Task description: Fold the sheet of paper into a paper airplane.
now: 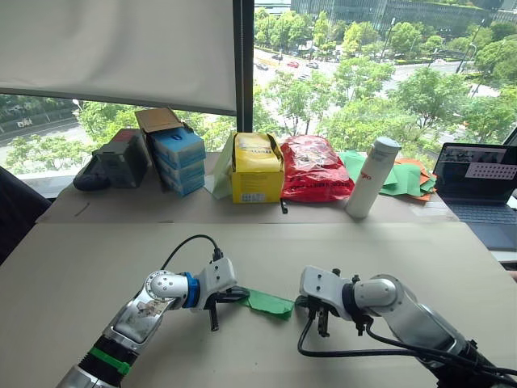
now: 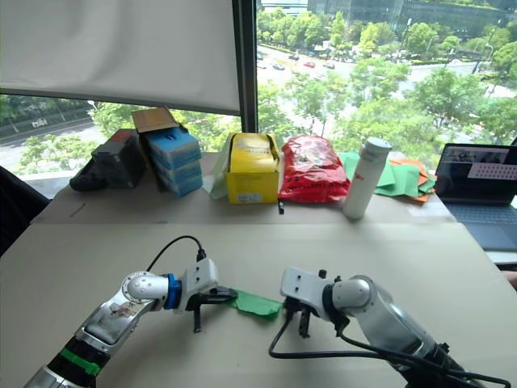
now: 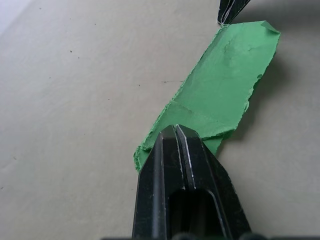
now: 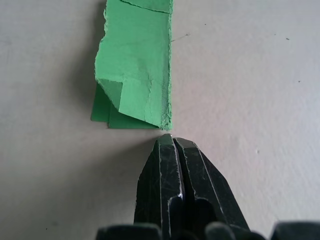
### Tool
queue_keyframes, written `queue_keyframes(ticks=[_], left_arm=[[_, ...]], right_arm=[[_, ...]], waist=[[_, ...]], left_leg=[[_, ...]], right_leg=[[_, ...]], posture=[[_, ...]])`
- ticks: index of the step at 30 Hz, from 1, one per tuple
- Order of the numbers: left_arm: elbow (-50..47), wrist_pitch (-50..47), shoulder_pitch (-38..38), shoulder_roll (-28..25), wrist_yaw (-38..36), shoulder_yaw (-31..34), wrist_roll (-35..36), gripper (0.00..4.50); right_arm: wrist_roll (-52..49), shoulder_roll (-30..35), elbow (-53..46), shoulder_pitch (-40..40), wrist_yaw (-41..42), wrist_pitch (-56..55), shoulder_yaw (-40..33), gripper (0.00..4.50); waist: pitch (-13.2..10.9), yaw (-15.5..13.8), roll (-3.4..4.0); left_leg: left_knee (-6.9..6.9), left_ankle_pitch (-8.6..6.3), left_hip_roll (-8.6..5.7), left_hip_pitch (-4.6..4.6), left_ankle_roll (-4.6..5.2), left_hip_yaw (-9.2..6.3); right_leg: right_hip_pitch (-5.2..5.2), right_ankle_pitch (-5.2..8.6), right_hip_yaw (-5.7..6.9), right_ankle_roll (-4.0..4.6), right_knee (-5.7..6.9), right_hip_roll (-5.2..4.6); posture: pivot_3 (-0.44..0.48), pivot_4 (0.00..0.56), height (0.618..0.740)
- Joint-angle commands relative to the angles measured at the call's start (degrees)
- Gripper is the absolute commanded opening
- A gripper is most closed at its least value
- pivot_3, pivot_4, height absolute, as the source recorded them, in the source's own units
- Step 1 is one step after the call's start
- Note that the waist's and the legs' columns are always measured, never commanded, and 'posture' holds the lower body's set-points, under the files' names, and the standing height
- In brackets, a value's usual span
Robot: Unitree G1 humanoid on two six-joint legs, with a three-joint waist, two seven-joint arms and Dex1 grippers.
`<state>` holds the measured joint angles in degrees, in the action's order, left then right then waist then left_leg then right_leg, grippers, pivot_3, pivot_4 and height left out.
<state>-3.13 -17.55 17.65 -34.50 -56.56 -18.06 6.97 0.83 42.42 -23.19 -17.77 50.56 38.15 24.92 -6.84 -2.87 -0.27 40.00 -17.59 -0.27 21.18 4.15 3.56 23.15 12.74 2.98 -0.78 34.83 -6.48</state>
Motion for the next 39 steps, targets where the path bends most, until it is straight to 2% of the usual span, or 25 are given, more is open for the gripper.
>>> queue_keyframes(ticks=[1,6,10,14,17,23,29,33,39], left_arm=[[2.3,-1.3,-0.8,-0.6,0.1,-1.2,-2.2,0.00],[2.5,-1.1,-0.6,-0.5,0.0,-1.1,-2.3,0.00],[2.5,-1.1,-0.6,-0.6,-0.3,-1.1,-2.4,0.00],[2.4,-1.3,-0.4,-0.6,-0.4,-1.1,-2.4,0.00],[1.9,-1.6,0.1,-0.6,-0.5,-1.0,-2.2,0.00],[-0.3,-2.6,0.7,-1.3,-1.2,-0.4,-1.4,0.00],[-4.4,-5.4,1.7,-2.4,-2.7,1.1,1.0,0.00],[-6.2,-8.0,5.5,-1.9,-4.4,3.3,4.3,0.00],[-4.7,-6.2,6.4,-1.8,-5.8,1.0,3.0,0.00]], right_arm=[[-0.3,0.9,3.3,0.0,-0.4,3.0,-2.8,0.04],[-4.2,-2.0,1.6,-3.6,-0.5,0.4,-7.6,0.04],[-8.7,-6.0,-2.4,-4.8,0.2,-1.6,-9.7,0.04],[-9.4,-8.0,-4.9,-4.1,0.1,-0.6,-6.8,0.04],[-6.6,-8.3,-3.6,-3.3,-0.9,-1.0,-1.9,0.04],[-2.6,-7.8,1.7,-0.9,-2.1,-2.3,3.2,0.04],[-1.6,-7.8,4.3,-0.1,-2.5,-3.3,4.5,0.04],[-1.5,-7.8,5.1,-0.1,-2.6,-2.6,5.3,0.04],[-1.4,-7.7,5.0,0.0,-2.9,-2.2,5.7,0.04]], waist=[[0.0,0.1,-0.01],[-0.2,0.6,-0.02],[-0.2,0.8,-0.01],[-0.2,0.8,-0.01],[-0.2,0.9,-0.03],[-0.3,1.1,-0.07],[-0.3,1.9,-0.09],[-0.3,2.0,-0.19],[-0.4,2.2,-0.30]], left_leg=[[0.00,0.00,0.00,0.01,0.00,0.00],[-0.01,0.02,0.00,0.19,-0.02,0.01],[-0.11,0.18,0.01,0.92,-0.27,0.02],[-0.17,0.28,0.11,1.09,-0.41,-0.02],[-0.12,0.23,0.09,1.08,-0.32,0.01],[0.00,0.23,0.07,1.08,-0.28,0.04],[0.00,0.25,0.09,1.04,-0.30,0.03],[0.00,0.25,0.10,1.06,-0.31,0.03],[0.06,0.28,0.11,1.04,-0.36,0.01]], right_leg=[[0.01,0.00,0.00,0.00,0.00,0.00],[0.18,-0.02,-0.02,-0.02,0.01,-0.01],[0.90,-0.23,-0.05,-0.29,0.20,0.05],[1.03,-0.17,0.08,-0.14,0.24,0.24],[0.98,-0.18,0.09,-0.16,0.22,0.25],[0.95,-0.22,0.31,-0.22,0.24,0.38],[0.90,-0.22,0.51,-0.24,0.28,0.74],[0.90,-0.22,0.50,-0.24,0.28,0.81],[0.89,-0.21,0.41,-0.24,0.32,0.93]], posture=[[0.000,0.150,0.740],[0.000,0.150,0.740],[0.000,0.150,0.740],[0.000,0.150,0.740],[0.000,0.150,0.740],[0.000,0.150,0.740],[0.000,0.150,0.740],[0.000,0.150,0.740],[0.000,0.150,0.740]])
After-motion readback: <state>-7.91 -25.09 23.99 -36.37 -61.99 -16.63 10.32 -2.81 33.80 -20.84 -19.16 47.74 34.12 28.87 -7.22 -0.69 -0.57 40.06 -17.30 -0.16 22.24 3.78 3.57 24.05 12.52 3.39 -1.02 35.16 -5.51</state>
